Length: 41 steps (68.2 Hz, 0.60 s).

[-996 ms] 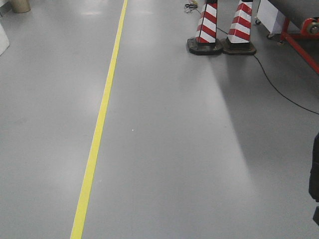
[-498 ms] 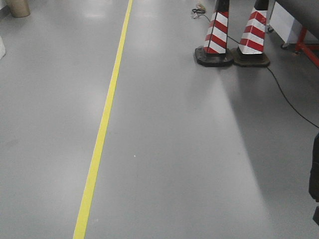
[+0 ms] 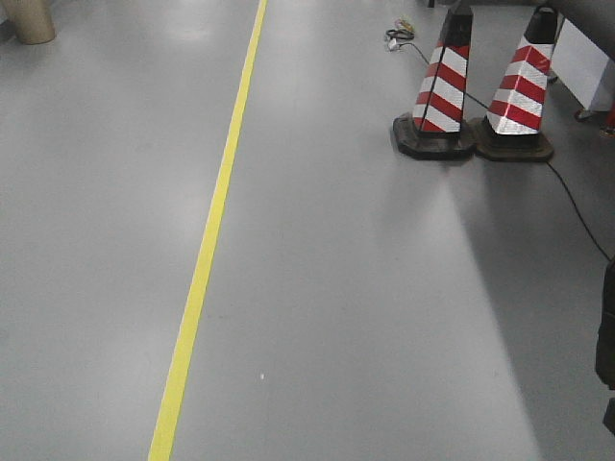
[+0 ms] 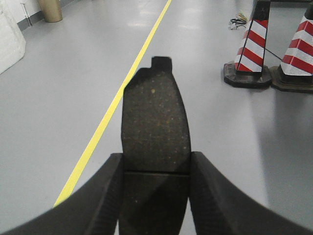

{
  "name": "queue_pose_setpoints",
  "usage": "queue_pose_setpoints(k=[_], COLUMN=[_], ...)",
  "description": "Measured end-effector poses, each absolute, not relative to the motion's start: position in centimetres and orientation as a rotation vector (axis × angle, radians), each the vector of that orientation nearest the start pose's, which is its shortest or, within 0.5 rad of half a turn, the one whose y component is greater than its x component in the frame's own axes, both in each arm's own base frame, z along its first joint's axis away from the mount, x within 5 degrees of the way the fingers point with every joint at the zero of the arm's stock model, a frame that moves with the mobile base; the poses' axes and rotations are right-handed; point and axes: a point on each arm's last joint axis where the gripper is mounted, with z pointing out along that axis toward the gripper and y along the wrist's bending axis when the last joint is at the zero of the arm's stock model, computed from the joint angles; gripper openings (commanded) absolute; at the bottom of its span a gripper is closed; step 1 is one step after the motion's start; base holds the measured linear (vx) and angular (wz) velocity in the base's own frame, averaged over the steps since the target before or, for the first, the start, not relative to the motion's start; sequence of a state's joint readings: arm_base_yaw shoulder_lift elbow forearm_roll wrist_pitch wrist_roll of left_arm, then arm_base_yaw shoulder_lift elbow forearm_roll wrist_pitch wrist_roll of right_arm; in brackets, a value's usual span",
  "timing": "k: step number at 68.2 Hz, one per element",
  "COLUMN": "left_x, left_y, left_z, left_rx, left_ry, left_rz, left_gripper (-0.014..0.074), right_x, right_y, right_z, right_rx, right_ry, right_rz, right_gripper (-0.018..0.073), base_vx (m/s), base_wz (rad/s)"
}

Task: Move and align brake pads A on conveyor
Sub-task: 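Drive forward along the yellow floor line holding both pads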

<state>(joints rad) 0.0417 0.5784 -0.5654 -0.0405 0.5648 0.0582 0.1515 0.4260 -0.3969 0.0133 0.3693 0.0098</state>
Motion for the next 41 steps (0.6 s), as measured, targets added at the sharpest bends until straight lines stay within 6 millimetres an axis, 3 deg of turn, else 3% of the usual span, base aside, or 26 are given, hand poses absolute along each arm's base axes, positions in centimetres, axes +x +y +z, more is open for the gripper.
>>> queue_pose_setpoints(k=[41], left_x=[11.33], left_y=[0.27], left_z=[30.70], left_rx=[-0.005], left_ry=[2.062], left_rz=[0.018], left_gripper=[0.0066], right_x=[9.33], right_y=[1.47], right_z=[28.34], right_rx=[-0.125], right_ry=[1.880], right_rz=[0.124], right_gripper=[-0.0006], base_vx=[0.65], base_wz=[0.00])
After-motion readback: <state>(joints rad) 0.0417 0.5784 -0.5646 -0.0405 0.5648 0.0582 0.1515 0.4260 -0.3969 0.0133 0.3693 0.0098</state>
